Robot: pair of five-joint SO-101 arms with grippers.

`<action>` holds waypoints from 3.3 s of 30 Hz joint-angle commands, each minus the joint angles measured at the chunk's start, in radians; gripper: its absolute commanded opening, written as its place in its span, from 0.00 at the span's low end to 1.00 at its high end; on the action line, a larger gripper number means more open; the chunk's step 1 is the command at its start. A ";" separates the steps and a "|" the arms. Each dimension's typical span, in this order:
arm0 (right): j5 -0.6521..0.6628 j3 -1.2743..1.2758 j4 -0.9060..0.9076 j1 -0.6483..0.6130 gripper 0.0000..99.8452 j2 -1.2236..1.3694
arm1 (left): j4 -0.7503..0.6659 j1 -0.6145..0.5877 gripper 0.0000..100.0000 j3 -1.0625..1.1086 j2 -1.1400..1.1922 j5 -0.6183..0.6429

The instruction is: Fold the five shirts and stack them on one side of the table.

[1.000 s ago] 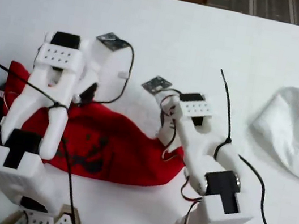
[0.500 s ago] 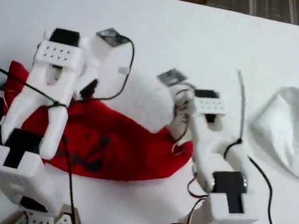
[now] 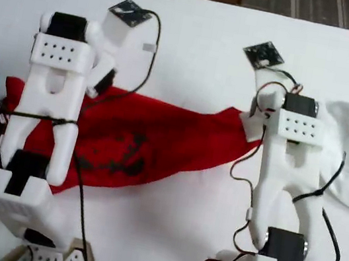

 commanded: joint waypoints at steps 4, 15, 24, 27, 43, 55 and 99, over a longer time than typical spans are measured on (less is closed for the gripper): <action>0.009 -0.081 -0.010 0.099 0.02 -0.084 | 0.015 0.000 0.02 -0.051 -0.018 0.006; 0.011 -0.114 -0.016 0.113 0.02 -0.274 | 0.057 0.032 0.02 -0.265 -0.009 0.098; 0.106 0.032 -0.062 0.114 0.02 -0.239 | -0.058 0.152 0.18 0.116 -0.008 0.245; 0.106 0.040 -0.067 0.113 0.02 -0.236 | -0.141 0.170 0.26 0.213 -0.008 0.324; 0.106 0.041 -0.068 0.113 0.02 -0.234 | -0.523 0.221 0.26 0.526 -0.006 0.557; 0.106 0.041 -0.067 0.113 0.02 -0.234 | -0.359 0.247 0.13 0.136 0.390 0.663; 0.098 -0.213 -0.096 0.200 0.02 -0.716 | 0.061 0.229 0.02 -0.700 -0.163 0.316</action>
